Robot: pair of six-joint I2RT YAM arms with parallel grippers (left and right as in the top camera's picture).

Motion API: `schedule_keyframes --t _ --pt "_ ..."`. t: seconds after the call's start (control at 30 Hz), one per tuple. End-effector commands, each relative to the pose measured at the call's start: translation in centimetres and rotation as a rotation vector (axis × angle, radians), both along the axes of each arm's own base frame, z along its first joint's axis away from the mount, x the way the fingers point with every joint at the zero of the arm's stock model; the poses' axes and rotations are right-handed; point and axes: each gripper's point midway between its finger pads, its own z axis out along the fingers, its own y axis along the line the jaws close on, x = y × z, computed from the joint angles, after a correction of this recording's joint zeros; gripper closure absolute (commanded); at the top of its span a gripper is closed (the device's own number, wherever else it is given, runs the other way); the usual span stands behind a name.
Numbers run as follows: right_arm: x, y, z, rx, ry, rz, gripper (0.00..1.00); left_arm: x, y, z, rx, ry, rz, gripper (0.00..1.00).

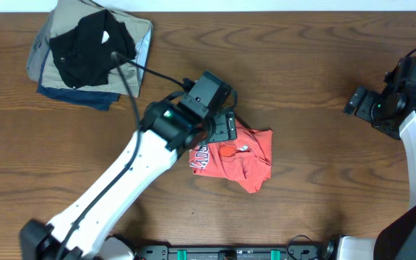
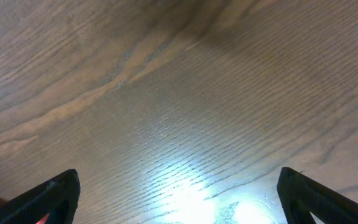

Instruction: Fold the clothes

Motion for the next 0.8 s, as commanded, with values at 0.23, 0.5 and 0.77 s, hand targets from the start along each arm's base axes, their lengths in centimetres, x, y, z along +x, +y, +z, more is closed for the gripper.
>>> schedule_keyframes --t 0.23,0.5,0.77 --pt "0.1 -0.2 0.3 0.000 -0.008 -0.010 0.01 1.0 -2.3 -8.6 0.061 0.189 -0.031 0.13" --pt "0.1 -0.2 0.3 0.000 -0.008 -0.010 0.01 2.2 -3.3 -9.3 0.039 0.162 -0.040 0.18" --pt "0.1 -0.2 0.3 0.000 -0.008 -0.010 0.01 2.2 -4.5 -9.0 -0.018 0.167 -0.061 0.64"
